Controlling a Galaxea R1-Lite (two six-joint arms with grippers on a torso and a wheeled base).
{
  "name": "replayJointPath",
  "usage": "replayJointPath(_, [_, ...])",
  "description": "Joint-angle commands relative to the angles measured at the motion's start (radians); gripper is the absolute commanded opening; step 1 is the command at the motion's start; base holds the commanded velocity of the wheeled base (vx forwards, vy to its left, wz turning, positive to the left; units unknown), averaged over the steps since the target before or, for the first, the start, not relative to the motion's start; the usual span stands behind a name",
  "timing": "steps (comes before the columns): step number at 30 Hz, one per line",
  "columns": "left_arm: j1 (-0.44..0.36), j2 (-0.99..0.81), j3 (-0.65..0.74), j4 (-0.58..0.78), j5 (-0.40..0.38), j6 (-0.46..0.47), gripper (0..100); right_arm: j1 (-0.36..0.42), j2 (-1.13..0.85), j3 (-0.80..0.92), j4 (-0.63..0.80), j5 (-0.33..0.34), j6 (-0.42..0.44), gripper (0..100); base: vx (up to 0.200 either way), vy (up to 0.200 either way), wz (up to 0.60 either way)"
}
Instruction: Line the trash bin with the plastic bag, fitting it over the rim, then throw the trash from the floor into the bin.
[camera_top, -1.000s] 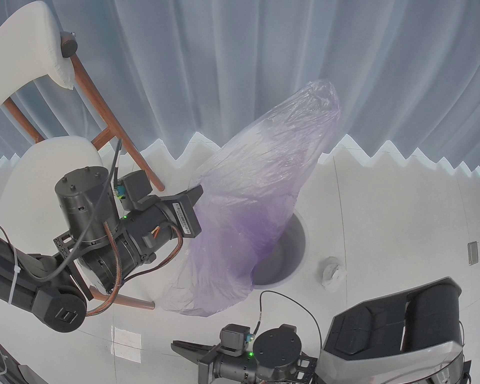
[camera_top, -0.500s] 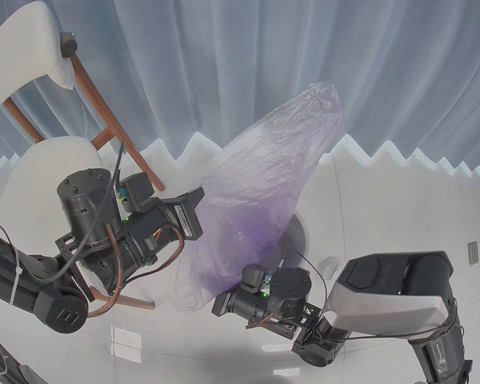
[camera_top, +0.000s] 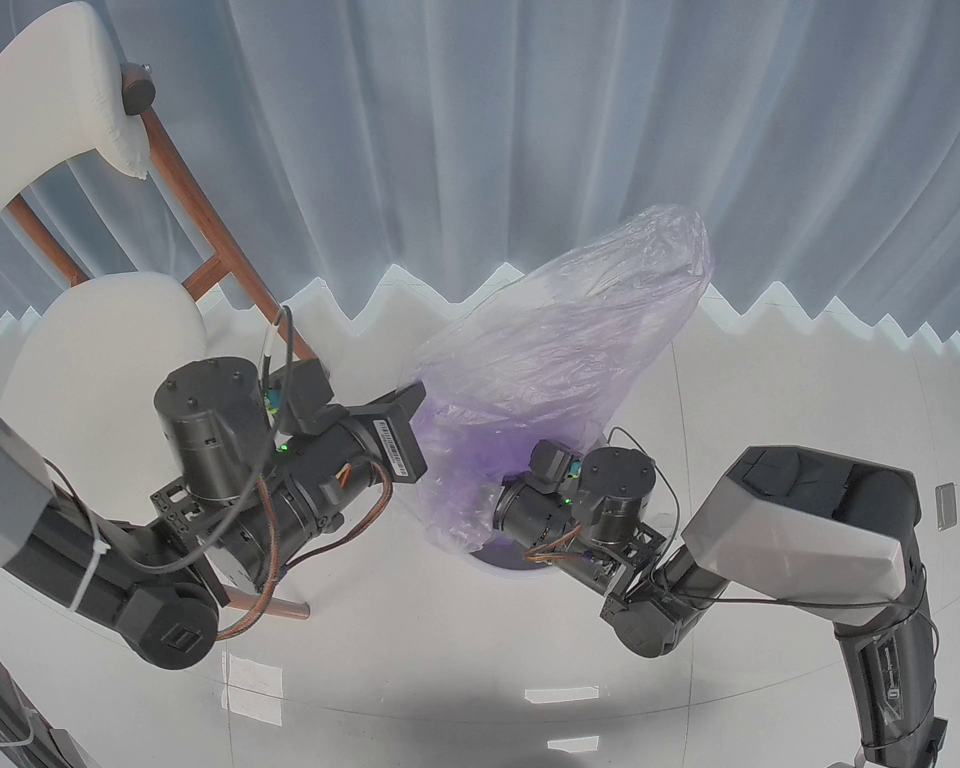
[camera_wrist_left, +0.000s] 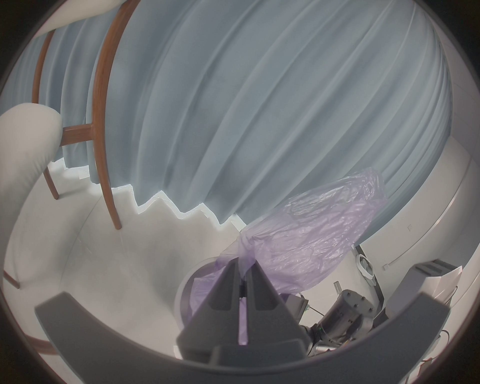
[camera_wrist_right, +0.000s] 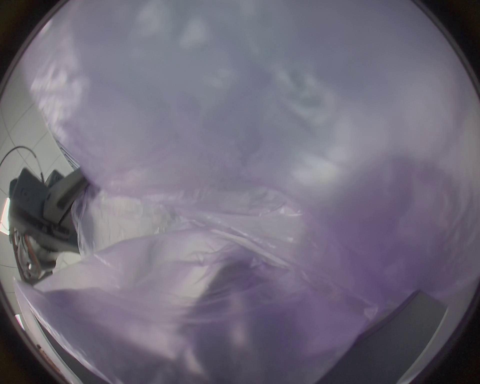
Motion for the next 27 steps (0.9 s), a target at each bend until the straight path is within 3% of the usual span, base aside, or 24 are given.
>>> replayJointPath(1, [0.008,0.109,0.002,-0.049,0.003,0.0,0,-0.032,0.009,-0.032,0.022,0.001,0.0,0,0.0,0.0,0.0])
replayJointPath(9, [0.011,0.154,0.014,-0.052,0.003,0.0,0,0.011,-0.028,0.126,0.052,-0.001,0.004,0,0.0,0.0,0.0])
replayJointPath(19, [0.034,0.114,0.014,-0.038,0.006,0.0,0,0.173,-0.338,0.628,0.142,0.008,0.008,0,0.0,0.0,0.0])
replayJointPath(25, [0.026,0.008,0.025,0.085,0.007,-0.001,0,0.133,-0.465,0.751,0.145,0.008,0.008,0,0.0,0.0,0.0])
replayJointPath(27, [0.026,-0.04,0.023,0.191,0.006,-0.001,0,0.06,-0.513,0.758,0.165,0.008,0.002,0,0.0,0.0,0.0])
